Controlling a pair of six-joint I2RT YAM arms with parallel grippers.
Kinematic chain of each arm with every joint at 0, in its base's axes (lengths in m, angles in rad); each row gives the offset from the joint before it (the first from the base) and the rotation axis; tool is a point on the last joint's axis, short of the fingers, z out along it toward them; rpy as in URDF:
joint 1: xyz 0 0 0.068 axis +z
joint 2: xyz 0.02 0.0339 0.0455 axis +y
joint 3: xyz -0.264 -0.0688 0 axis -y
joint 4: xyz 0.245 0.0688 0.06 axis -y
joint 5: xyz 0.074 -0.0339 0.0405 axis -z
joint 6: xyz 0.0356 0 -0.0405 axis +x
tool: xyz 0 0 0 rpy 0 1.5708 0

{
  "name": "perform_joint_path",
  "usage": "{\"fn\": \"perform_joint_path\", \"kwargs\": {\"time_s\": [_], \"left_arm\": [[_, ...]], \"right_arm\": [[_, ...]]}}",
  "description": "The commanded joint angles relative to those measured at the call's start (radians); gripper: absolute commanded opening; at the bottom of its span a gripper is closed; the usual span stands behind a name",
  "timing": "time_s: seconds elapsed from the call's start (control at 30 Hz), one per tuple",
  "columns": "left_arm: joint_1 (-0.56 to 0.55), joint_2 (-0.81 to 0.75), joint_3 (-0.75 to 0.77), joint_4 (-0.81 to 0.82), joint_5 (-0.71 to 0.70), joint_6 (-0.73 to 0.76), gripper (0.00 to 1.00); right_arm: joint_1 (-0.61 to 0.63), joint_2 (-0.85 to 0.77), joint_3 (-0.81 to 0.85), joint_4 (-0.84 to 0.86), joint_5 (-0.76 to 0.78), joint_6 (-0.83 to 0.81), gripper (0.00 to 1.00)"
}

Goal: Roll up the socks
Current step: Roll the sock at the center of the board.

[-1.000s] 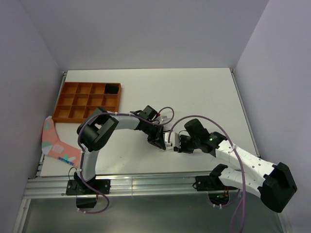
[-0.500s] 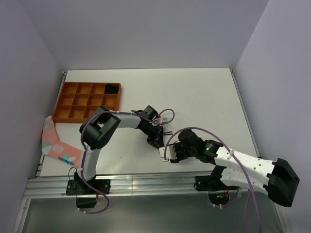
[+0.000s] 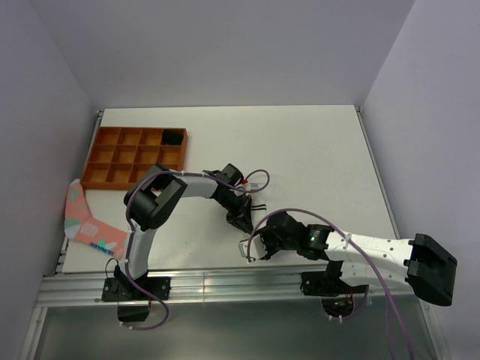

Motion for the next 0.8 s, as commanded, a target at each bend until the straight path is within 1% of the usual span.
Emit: {"fn": "perform_joint_path", "kwargs": {"time_s": [0.0,0.3,0.47,0.57,0.67,0.7,0.77], "left_arm": [[-0.003,0.045,-0.011,-0.047,-0.088,0.060,0.00],[0.007,0.037,-0.016,-0.058,-0.086,0.077,0.00],[0.005,0.037,-0.021,-0.050,-0.085,0.079,0.00],[0.008,0.037,-0.028,-0.041,-0.083,0.073,0.00],[0.014,0.031,-0.040,-0.019,-0.086,0.056,0.00],[0.016,0.027,-0.048,-0.007,-0.089,0.048,0.00],[0.023,0.011,-0.077,0.026,-0.088,0.010,0.01]], "right_arm": [[0.023,0.034,-0.010,0.090,0.049,-0.041,0.44],[0.031,0.108,-0.001,0.107,0.079,-0.076,0.43],[0.031,0.147,-0.009,0.133,0.093,-0.079,0.39],[0.031,0.154,-0.010,0.142,0.089,-0.061,0.33],[0.031,0.156,-0.004,0.138,0.089,-0.031,0.21],[0.031,0.151,-0.001,0.122,0.079,-0.020,0.13],[0.026,0.137,0.008,0.101,0.063,0.006,0.08]]}}
